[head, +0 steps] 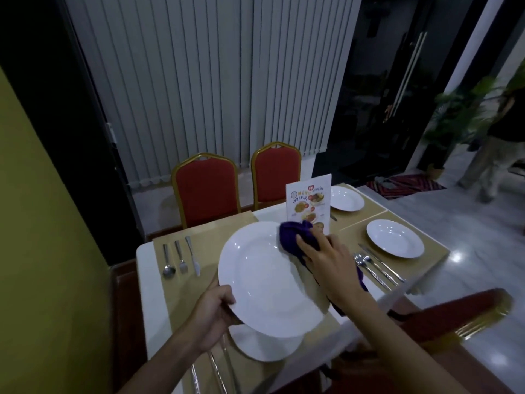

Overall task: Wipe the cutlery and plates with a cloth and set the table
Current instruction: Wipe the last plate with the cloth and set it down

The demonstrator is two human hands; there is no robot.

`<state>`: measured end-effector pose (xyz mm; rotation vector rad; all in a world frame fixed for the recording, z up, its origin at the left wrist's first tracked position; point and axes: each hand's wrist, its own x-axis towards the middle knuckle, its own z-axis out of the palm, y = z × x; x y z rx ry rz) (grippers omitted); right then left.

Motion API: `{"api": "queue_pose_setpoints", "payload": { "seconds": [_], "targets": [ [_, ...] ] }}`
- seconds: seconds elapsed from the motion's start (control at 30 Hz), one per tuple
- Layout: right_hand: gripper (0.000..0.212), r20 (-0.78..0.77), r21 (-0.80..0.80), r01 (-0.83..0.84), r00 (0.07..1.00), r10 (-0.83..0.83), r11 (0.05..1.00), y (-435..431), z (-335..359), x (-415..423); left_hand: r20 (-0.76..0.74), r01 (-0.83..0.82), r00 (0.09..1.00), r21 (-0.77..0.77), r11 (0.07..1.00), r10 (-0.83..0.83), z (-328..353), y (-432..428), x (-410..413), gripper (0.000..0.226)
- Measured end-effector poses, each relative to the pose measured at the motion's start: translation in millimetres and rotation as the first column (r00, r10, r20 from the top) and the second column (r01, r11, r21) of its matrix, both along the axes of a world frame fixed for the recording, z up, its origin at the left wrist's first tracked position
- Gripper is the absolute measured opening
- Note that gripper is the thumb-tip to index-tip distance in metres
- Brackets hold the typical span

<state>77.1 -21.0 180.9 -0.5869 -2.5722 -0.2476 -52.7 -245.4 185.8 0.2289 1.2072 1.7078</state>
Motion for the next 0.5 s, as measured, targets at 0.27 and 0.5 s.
{"api": "queue_pose_setpoints", "payload": {
  "seconds": [0.27,0.5],
  "targets": [
    [0.043,0.095,-0.234,-0.292,0.942,0.321,0.927,-62,-40,51,0.174,-0.175,0.971,0.032,0.984,0.167,-14,17,5,0.05],
    [0.044,-0.012,-0.292,-0.426,0.897,0.443,0.856,-89,-31,21,0.247,-0.103,0.963,-0.02,0.994,0.105,-18,24,39,0.098]
  ]
}}
